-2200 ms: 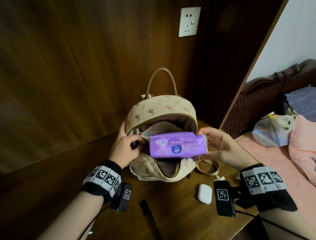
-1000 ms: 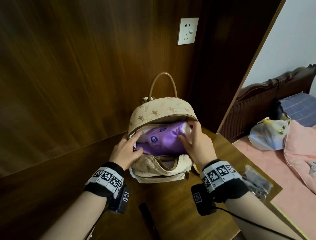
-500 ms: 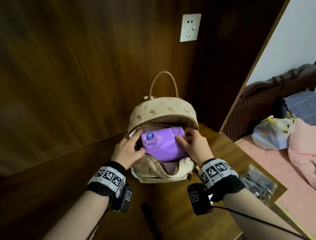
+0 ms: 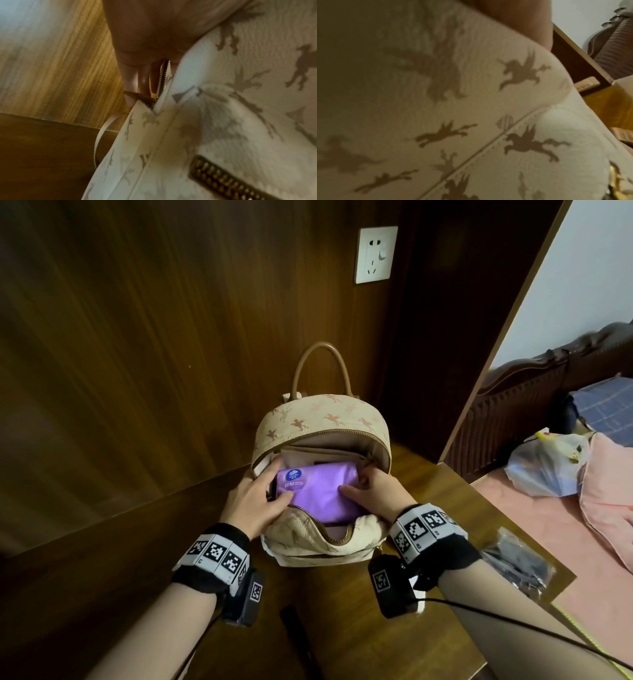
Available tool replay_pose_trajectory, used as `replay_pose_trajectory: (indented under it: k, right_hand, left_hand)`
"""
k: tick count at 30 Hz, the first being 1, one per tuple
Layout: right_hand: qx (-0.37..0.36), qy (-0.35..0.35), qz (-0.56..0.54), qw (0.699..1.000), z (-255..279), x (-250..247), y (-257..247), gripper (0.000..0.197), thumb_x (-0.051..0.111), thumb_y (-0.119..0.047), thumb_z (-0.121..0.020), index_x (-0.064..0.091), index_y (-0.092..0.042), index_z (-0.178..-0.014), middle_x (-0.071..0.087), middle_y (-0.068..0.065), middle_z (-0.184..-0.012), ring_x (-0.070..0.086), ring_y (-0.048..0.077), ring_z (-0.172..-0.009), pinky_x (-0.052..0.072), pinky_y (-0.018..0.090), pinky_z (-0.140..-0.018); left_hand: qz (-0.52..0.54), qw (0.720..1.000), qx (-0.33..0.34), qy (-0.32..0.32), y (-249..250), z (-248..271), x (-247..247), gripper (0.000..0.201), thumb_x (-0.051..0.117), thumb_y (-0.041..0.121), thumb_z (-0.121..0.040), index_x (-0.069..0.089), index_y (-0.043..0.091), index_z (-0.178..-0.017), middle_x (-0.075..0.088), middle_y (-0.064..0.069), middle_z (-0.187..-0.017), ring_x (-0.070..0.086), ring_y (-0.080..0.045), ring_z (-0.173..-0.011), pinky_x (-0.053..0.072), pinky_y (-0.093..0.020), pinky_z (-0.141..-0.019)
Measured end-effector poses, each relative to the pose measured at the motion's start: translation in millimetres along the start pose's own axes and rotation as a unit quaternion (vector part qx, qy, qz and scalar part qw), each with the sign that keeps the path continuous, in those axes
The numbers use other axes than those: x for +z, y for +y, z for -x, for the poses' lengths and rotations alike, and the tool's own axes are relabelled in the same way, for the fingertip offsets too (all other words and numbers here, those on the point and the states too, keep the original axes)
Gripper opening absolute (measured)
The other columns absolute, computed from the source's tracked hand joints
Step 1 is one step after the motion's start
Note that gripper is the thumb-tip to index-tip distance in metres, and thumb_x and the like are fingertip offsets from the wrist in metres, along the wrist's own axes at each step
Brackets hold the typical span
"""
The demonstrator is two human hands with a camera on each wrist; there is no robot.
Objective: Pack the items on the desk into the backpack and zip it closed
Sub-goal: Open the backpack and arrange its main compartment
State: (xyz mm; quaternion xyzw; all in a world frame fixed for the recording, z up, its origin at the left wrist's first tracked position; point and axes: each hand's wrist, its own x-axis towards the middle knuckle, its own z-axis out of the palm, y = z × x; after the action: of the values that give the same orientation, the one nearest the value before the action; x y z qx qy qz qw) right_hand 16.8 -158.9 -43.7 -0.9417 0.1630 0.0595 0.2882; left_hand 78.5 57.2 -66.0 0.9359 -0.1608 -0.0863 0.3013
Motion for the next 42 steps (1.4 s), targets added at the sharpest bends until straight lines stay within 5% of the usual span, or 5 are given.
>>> replay_pose_trajectory:
  k: [6, 11, 20, 34, 42]
  right_hand:
    - [-0.005, 0.030, 0.051, 0.998, 0.5, 5.9, 0.6, 0.034, 0.057, -0.043, -0.087, 0.046, -0.018, -0.067, 0.058, 0.001, -0.071, 0.057, 0.030, -0.084, 0.040, 0.044, -0.096]
    - [-0.066, 0.004, -0.045, 0.997, 3.4, 2.2, 15.0, 0.041, 0.073, -0.037, -0.073, 0.061, -0.020, -0.108, 0.065, -0.006, -0.093, 0.061, 0.017, -0.093, 0.042, 0.036, -0.092]
    - [-0.074, -0.056, 0.083, 0.992, -9.3, 8.0, 8.5, 0.027, 0.058, -0.039, -0.087, 0.058, -0.015, -0.101, 0.065, 0.006, -0.101, 0.060, 0.025, -0.095, 0.034, 0.025, -0.067]
    - [-0.031, -0.014, 0.002, 0.999, -6.6, 11.0, 16.4, 0.074, 0.078, -0.046, -0.065, 0.046, -0.024, -0.128, 0.061, -0.004, -0.114, 0.055, 0.020, -0.107, 0.040, 0.025, -0.076]
    - [-0.134, -0.010, 0.055, 0.989, -4.1, 16.5, 13.5, 0.060, 0.067, -0.037, -0.075, 0.047, -0.041, -0.131, 0.052, -0.001, -0.124, 0.053, 0.015, -0.114, 0.042, 0.035, -0.099]
  left_hand:
    - [0.024, 1.000, -0.002, -0.001, 0.4, 3.6, 0.7, 0.066, 0.052, 0.051, -0.087, 0.022, 0.047, -0.146, 0.046, -0.016, -0.131, 0.048, -0.036, -0.122, 0.038, -0.033, -0.098]
    - [0.036, 0.999, -0.014, 0.010, -5.1, 1.2, 4.7, 0.061, 0.051, 0.046, -0.092, 0.024, 0.045, -0.147, 0.046, -0.017, -0.130, 0.047, -0.035, -0.120, 0.037, -0.033, -0.097]
    - [0.078, 0.997, 0.003, -0.006, -14.1, -1.9, 6.7, 0.079, 0.024, 0.076, -0.064, 0.015, 0.059, -0.141, 0.047, -0.009, -0.113, 0.050, -0.032, -0.110, 0.036, -0.032, -0.086]
    - [0.309, 0.951, 0.028, -0.002, -13.4, 11.2, 10.9, 0.028, 0.053, 0.043, -0.079, 0.068, 0.050, -0.101, 0.050, -0.010, -0.116, 0.053, -0.005, -0.109, 0.037, -0.025, -0.105]
    - [0.111, 0.992, -0.008, -0.066, -10.9, 8.8, 5.0, 0.063, 0.022, 0.075, -0.064, 0.052, 0.057, -0.116, 0.048, -0.008, -0.110, 0.049, -0.020, -0.109, 0.035, -0.028, -0.097]
